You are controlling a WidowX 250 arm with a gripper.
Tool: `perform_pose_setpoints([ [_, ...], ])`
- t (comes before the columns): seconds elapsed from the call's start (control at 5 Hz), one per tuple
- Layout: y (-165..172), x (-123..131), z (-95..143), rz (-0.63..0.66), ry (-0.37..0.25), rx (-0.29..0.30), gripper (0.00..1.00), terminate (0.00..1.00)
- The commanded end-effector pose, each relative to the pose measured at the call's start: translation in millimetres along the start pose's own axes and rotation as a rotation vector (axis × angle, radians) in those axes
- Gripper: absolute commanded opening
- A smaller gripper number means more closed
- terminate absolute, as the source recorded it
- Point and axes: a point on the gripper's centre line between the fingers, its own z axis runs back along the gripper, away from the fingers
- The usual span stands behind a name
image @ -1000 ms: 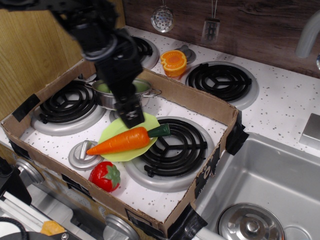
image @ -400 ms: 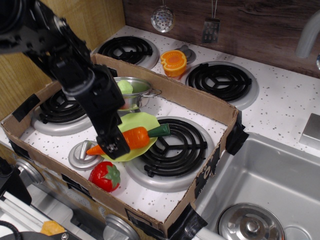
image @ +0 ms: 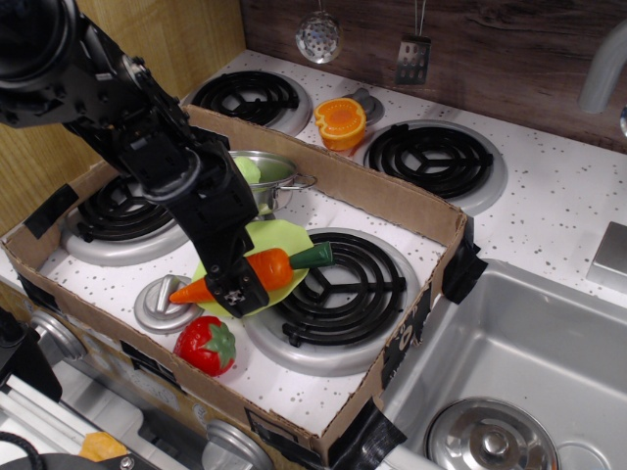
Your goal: Take carrot off plate
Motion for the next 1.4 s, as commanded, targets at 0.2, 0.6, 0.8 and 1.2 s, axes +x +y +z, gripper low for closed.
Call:
perform_pose_setpoints([
  [0.2, 12.6, 4.3, -6.4, -0.033, -0.026, 0.014, 0.0, 0.0],
  [0.6, 8.5, 4.1, 5.0, -0.024, 0.003, 0.009, 0.0, 0.0],
  [0.8, 5.0, 6.2, 12.5, -0.005, 0.006, -0.011, 0.0, 0.0],
  [1.2, 23.1, 8.6, 32.2, 0.06, 0.085, 0.034, 0.0, 0.0],
])
